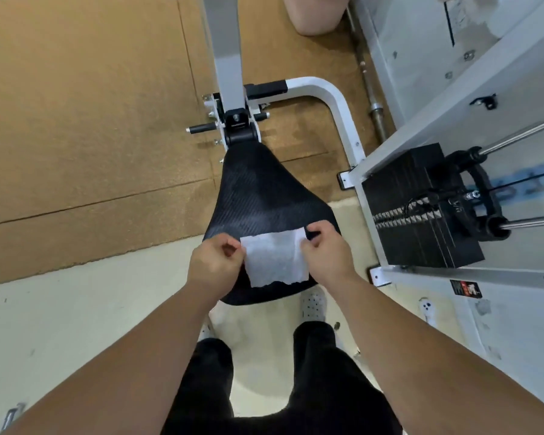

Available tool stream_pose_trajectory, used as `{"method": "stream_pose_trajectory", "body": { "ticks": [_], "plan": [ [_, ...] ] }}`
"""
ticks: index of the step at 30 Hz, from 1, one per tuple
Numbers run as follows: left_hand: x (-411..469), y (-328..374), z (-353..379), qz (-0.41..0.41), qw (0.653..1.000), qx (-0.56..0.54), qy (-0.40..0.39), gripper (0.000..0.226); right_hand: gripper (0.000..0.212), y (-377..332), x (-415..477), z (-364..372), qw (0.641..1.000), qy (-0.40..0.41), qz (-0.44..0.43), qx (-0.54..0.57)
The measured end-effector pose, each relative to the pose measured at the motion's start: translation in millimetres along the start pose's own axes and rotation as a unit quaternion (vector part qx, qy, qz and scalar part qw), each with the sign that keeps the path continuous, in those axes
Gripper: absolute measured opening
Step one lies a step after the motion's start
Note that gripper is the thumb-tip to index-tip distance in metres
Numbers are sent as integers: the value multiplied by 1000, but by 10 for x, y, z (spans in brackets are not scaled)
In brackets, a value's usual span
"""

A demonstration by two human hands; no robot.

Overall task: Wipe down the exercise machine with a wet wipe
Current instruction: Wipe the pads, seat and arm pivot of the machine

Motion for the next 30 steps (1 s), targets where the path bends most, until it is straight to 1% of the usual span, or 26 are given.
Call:
{"method": "stream_pose_trajectory", "body": {
  "ticks": [1,3,4,5,7,8,11,13,15,18,20,23,25,28,30],
  "plan": [
    [30,-32,-45,21,999,32,-2,1,32,19,-46,51,999,51,-6,-16],
    [74,-83,-151,60,995,76,16,8,40,61,-206,190,984,153,-73,-58],
    [108,-127,-193,73,993,90,28,12,41,76,-296,287,972,181,-123,-83],
    [143,-172,-225,81,991,102,39,15,41,86,-364,392,960,193,-172,-105],
    [218,-300,-235,73,989,117,57,22,47,82,-426,624,940,176,-245,-161],
    [258,-369,-213,63,988,123,69,26,54,67,-416,741,931,156,-262,-201],
    [353,-500,-29,28,986,134,92,39,74,14,-251,947,902,122,-261,-323],
    [396,-520,138,28,984,144,100,48,78,34,-88,943,886,117,-267,-361],
    [432,-540,249,34,982,145,118,55,77,105,101,835,871,119,-284,-383],
    [442,-600,306,29,981,134,139,58,80,188,387,561,868,114,-282,-392],
    [428,-631,318,29,980,133,146,60,84,119,568,439,862,103,-280,-409],
    [429,-646,352,27,977,144,154,66,88,-243,884,392,860,93,-284,-415],
    [442,-674,370,23,975,150,160,66,87,-587,1065,448,855,83,-294,-419],
    [430,-714,392,33,973,149,175,63,82,-983,1222,591,825,68,-341,-445],
    [427,-739,408,38,971,152,182,62,80,-1038,1232,640,806,55,-371,-459]
  ]
}}
Point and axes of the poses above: each hand's wrist, its own x-axis towards the middle knuckle, its own z-axis out of the palm, y = z × x, the point moved 2 cm from there along x, towards the middle knuckle, and after that the axes turned 14 degrees about z, right-handed, at the moved point
